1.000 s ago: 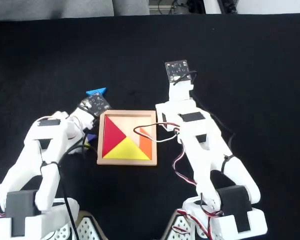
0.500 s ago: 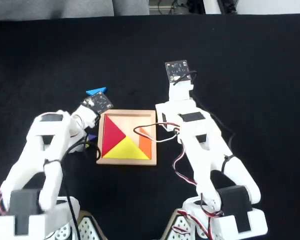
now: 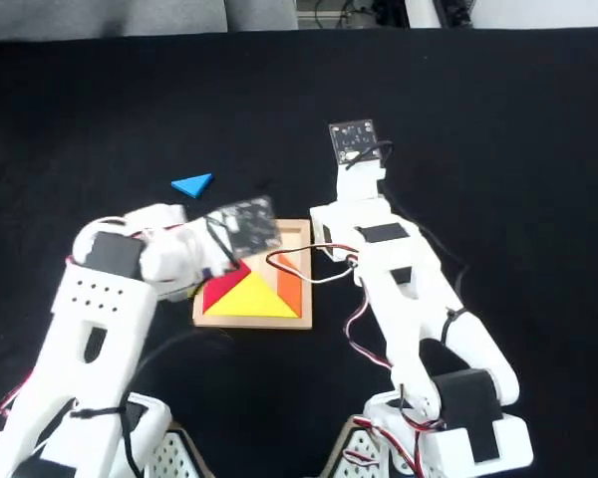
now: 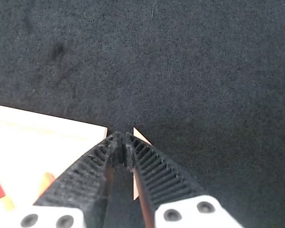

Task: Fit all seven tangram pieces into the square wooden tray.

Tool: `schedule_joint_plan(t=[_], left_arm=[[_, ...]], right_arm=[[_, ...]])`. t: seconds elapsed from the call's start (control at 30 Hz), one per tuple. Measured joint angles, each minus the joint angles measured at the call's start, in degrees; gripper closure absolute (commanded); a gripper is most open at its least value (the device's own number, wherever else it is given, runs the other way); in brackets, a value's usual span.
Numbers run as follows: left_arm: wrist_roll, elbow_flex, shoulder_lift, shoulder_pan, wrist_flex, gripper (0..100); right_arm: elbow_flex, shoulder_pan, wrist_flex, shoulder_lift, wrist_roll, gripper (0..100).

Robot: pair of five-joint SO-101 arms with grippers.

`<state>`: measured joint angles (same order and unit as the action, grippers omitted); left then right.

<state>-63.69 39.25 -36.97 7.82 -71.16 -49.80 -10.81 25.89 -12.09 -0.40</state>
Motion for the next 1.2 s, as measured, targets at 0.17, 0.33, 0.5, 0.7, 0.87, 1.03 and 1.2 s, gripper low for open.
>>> schedule_joint_plan(t=[0.17,0.33,0.5,0.7,0.87,1.03,1.2], left_arm=[[-0.4,-4.0,3.6,8.1,-0.1,84],[-0.7,-11.3,14.0,12.7,1.6,85],[-2.5,-21.6,29.1,17.1,1.4,85],[-3.1,-34.3,45.2,17.1,1.4,85],[-1.8,-41.1,52.1,17.1,1.4,84],[-1.6,-43.7,55.9,17.1,1.4,84],[-0.2,-44.7,59.3,16.4,2.0,84]], right_arm=[[0.0,5.1,0.0,-0.2,-2.2,98.7],[0.0,10.2,0.0,-2.9,-6.4,98.7],[0.0,11.0,0.0,-3.4,-6.9,98.7],[-0.9,11.4,-1.9,-3.4,-6.9,98.7],[-1.0,11.7,-2.4,-3.3,-6.9,98.7],[-1.1,12.1,-2.4,-3.3,-6.9,98.7],[-1.2,11.6,-2.4,-3.3,-7.1,98.7]])
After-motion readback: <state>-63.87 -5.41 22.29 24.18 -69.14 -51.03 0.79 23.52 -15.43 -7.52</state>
